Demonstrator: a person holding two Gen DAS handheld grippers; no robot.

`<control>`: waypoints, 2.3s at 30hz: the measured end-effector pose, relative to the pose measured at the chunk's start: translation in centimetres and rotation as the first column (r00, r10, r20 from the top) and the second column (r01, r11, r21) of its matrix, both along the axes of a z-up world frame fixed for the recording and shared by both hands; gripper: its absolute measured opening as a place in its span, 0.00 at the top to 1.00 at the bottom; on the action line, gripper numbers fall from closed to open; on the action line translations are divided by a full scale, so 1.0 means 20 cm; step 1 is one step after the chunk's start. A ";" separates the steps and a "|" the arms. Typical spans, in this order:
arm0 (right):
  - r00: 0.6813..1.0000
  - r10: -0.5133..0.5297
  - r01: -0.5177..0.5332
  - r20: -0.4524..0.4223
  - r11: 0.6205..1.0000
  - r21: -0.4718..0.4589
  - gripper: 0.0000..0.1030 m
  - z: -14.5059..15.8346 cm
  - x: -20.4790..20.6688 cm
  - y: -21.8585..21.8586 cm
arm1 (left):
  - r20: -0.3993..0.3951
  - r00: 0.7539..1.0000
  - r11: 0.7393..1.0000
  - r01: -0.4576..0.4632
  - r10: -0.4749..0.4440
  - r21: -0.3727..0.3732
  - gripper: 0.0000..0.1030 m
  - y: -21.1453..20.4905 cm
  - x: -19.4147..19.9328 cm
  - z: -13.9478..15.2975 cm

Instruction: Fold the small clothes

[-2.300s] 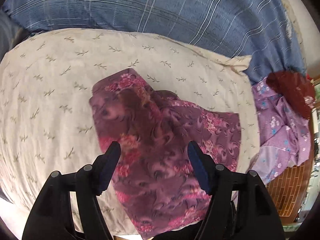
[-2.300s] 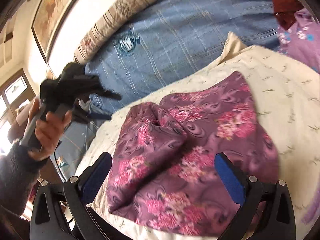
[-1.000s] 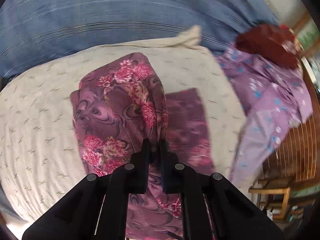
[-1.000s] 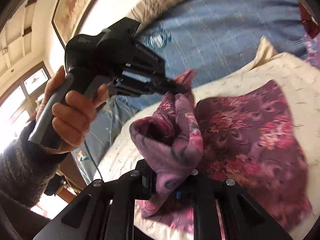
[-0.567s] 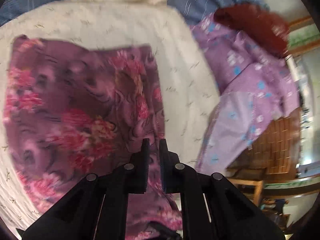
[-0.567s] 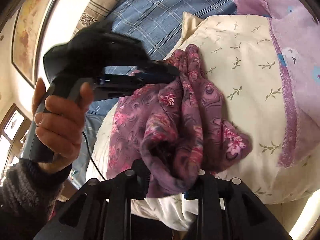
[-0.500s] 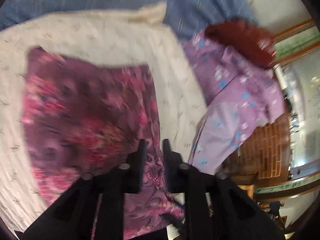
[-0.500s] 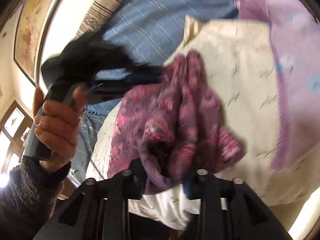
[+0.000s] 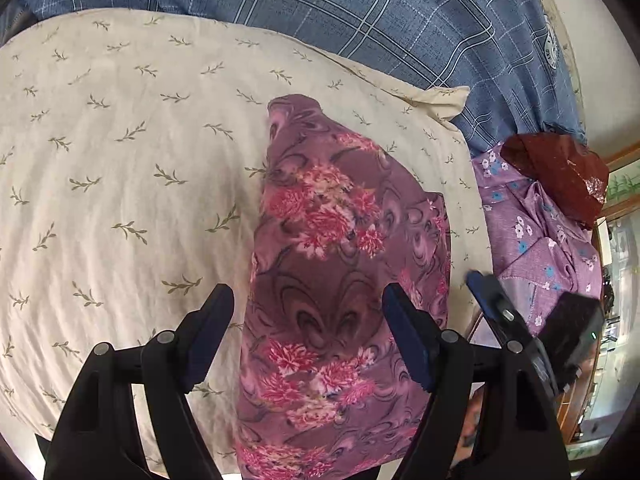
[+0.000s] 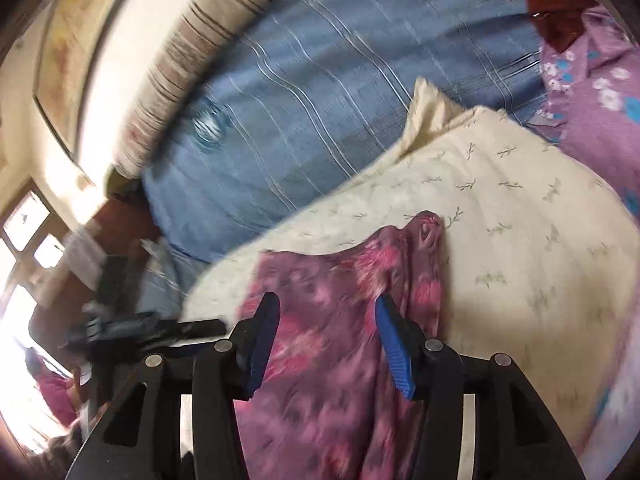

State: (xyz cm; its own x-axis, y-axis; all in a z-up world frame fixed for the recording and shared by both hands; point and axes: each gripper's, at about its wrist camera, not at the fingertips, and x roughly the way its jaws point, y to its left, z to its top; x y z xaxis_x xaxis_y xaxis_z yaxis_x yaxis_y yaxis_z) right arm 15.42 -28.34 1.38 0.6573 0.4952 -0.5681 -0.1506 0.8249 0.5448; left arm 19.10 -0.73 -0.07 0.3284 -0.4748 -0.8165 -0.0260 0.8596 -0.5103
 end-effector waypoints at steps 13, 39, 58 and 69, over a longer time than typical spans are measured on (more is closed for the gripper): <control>0.984 0.140 -0.124 0.113 0.982 -0.142 0.95 0.12 0.07 0.06 | 0.083 0.997 1.000 -0.007 0.009 -0.024 0.27 -0.07 0.11 0.01; 0.990 0.068 -0.072 -0.124 0.997 -0.032 0.72 -0.14 -0.37 -0.02 | -0.060 0.992 0.991 0.118 -0.114 0.069 0.26 -0.11 -0.43 -0.18; 0.993 0.113 -0.107 0.041 0.987 -0.123 0.79 -0.03 -0.76 0.07 | -0.007 0.985 0.980 0.170 -0.170 0.104 0.26 -0.10 -0.58 -0.20; 0.986 0.027 -0.023 -0.165 0.999 0.029 0.84 -0.29 -0.67 0.03 | -0.055 0.978 0.970 0.207 -0.201 0.126 0.25 -0.19 -0.58 -0.31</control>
State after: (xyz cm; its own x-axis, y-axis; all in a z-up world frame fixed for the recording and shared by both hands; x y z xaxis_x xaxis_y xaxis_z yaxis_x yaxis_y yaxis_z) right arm 1.99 -27.72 -4.50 0.5430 0.5269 -0.6539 -0.0770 0.8066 0.5860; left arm 7.53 -4.55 -6.32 0.2000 -0.4167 -0.8868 0.1378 0.9080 -0.3956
